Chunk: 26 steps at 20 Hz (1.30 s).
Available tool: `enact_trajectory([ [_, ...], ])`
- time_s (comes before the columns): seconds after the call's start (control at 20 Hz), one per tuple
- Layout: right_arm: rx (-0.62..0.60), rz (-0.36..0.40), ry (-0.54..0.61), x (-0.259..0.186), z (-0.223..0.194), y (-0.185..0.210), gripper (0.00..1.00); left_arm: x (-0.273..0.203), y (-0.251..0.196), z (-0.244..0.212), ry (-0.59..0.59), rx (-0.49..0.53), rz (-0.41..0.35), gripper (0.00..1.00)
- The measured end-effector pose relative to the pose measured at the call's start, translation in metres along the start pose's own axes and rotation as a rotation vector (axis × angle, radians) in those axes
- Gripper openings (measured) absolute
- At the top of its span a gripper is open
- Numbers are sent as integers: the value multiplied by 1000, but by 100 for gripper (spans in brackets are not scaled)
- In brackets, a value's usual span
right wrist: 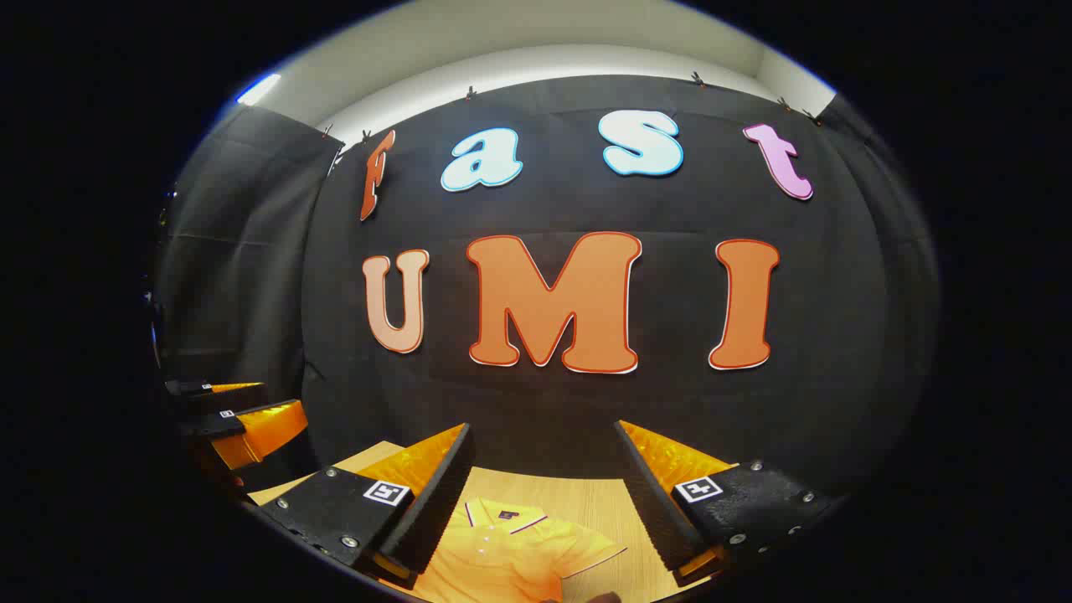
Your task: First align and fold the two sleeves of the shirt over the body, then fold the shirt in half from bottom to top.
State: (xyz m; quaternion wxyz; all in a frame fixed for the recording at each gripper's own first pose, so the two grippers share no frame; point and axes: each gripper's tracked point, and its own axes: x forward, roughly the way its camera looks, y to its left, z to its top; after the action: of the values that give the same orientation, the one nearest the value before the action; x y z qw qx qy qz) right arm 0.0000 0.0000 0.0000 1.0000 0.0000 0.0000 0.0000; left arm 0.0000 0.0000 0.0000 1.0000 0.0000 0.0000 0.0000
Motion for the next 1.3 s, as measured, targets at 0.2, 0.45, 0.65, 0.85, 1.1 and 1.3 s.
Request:
enact_trajectory([
  [0.2, -28, -24, 36, -18, -11, -6, 100, -5, 10, -19, 65, -117, 23, 98],
  [0.45, 56, -55, 85, -43, -34, -21, 100, -16, 2, -5, 51, -36, 23, 98],
  [0.65, 65, -92, 46, -58, -32, -37, 99, -33, -15, -3, 34, -56, -26, 98],
  [0.85, 21, -118, 48, -65, -43, -49, 100, -48, -25, -8, 23, -55, -46, 98],
  [1.1, 25, -125, 0, -62, -41, -63, 99, -63, -28, -9, 10, -17, -47, 98],
  [1.3, 5, -182, 163, -55, -96, -97, 100, -80, -33, -3, -14, 11, -39, 98],
])
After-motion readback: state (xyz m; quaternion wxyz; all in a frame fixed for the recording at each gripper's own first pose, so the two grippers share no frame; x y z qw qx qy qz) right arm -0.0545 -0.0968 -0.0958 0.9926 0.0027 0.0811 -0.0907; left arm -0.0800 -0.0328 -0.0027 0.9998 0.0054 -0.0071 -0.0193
